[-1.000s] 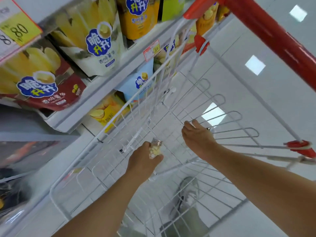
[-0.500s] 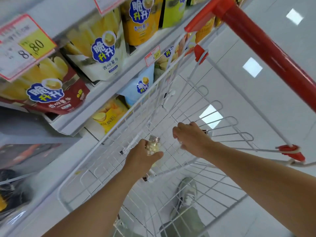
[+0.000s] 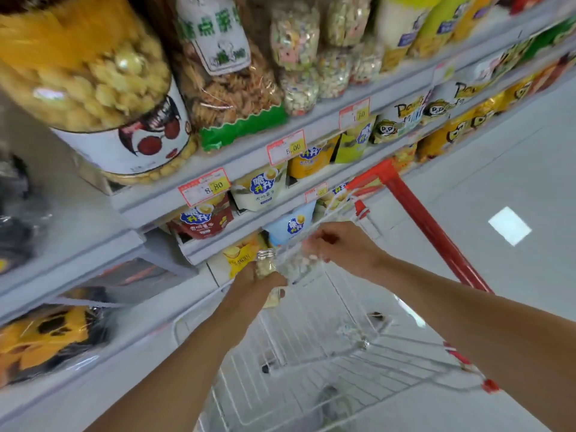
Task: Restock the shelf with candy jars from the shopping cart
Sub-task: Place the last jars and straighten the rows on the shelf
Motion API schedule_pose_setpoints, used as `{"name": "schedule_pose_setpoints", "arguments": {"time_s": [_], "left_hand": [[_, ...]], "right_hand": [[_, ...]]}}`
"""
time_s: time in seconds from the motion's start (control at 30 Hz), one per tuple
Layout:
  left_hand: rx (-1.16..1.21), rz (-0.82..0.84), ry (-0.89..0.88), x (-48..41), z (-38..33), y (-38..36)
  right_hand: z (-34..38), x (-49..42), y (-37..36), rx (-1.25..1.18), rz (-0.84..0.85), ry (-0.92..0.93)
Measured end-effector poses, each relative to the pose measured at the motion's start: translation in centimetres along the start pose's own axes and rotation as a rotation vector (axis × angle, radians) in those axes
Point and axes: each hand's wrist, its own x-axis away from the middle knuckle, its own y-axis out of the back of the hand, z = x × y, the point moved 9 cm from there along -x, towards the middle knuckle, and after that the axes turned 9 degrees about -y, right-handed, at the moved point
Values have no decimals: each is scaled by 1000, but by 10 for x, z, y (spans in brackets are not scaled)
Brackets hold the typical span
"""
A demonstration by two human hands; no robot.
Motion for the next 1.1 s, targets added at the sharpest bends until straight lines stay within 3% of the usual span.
{"name": "schedule_pose_setpoints", "arguments": {"time_s": [0.1,0.33,0.5,0.73,1.1], "left_hand": [[209,11,-32,28,-25,-5],[163,-74,-209,81,-82,6],[303,-78,-215,110,-98,17],[510,-116,-174,146,-109,37],[192,-330,-334,166,-130,63]], "right_hand": [[36,16,7,-6,114,54],[107,54,18,-5,136,56],[138,79,5,-199,313,31],[169,116,6,-152,252,109],[204,131,18,-148,174,253]]}}
